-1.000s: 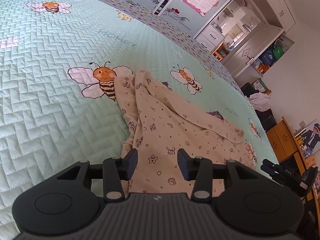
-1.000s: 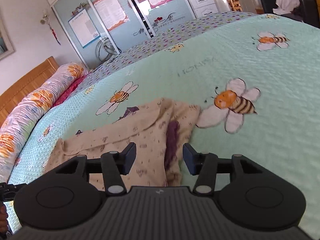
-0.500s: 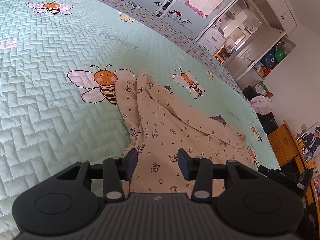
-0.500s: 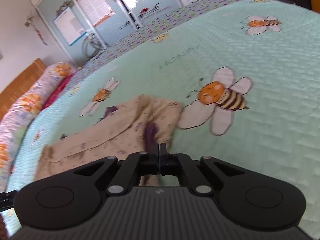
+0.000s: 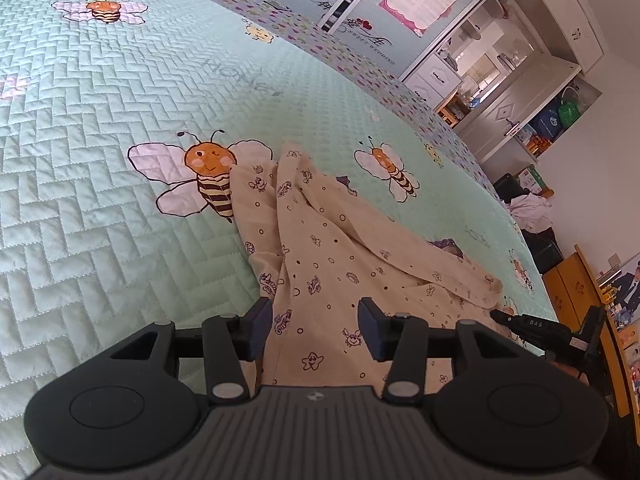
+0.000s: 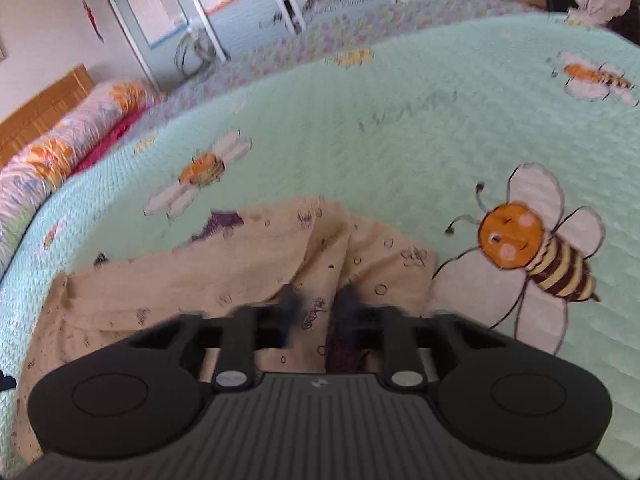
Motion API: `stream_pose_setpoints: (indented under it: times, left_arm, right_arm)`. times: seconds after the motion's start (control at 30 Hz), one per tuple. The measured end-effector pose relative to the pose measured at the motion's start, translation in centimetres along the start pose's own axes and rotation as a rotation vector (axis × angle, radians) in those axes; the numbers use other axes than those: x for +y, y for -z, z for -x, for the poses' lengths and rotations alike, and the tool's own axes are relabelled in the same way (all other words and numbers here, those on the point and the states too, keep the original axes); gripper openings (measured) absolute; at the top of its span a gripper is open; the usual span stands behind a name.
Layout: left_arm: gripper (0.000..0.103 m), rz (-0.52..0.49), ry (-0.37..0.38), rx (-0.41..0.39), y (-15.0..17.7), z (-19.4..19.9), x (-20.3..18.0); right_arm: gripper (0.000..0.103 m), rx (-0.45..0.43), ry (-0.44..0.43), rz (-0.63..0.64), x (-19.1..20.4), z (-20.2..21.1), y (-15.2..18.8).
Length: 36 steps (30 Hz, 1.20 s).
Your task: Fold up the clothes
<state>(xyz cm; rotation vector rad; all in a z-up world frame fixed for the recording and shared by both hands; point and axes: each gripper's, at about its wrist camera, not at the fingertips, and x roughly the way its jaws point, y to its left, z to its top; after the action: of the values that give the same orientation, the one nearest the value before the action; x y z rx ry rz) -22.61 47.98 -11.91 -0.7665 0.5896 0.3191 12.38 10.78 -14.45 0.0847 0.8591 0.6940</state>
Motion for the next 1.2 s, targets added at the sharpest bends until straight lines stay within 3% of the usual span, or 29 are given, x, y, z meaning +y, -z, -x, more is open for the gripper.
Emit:
stream_pose_setpoints:
  times: [0.17, 0.3, 0.4, 0.47, 0.7, 0.9, 1.03, 1.13, 1.2]
  left_arm:
    - [0.05, -0.014, 0.013, 0.004, -0.3, -0.6, 0.0]
    - [0.05, -0.005, 0.011, 0.009, -0.2, -1.1, 0.1]
    - [0.05, -0.011, 0.013, 0.01, -0.3, -1.0, 0.0]
    - [0.05, -0.013, 0.01, 0.008, -0.5, -0.9, 0.1]
    - [0.05, -0.007, 0.009, 0.001, -2.3, -2.3, -0.1]
    - [0.05, -0.062, -0.062, -0.022, -4.9, -4.5, -1.3]
    - [0.05, -0.087, -0.116, 0.015, -6.0, -7.0, -1.7]
    - [0.046, -0.05, -0.18, 0.042, -6.1, -8.6, -0.7]
    - [0.035, -0.015, -0.189, 0.039, -6.2, -9.0, 0.1]
  right_arm:
    - [0.0, -0.094, -0.017, -0.088, -2.1, 1.9, -1.3]
    - [0.003, -0.053, -0.007, -0.061, -1.9, 1.1, -0.4]
    - [0.014, -0.076, -0.019, -0.099, -2.1, 1.9, 0.4]
    - [0.043, -0.106, -0.046, -0.122, -2.1, 3.2, 0.9]
    - [0.044, -0.148, -0.063, -0.019, 0.6, 7.4, 3.2]
    - [0.048, -0.12, -0.083, 0.008, 2.0, 7.6, 3.5]
    - [0.048, -0.097, -0.109, 0.035, 3.3, 6.6, 3.4]
    - [0.048, -0.063, -0.104, 0.043, 3.5, 5.4, 3.6]
    - [0.048, -0.046, -0.075, 0.067, 3.1, 4.9, 3.8]
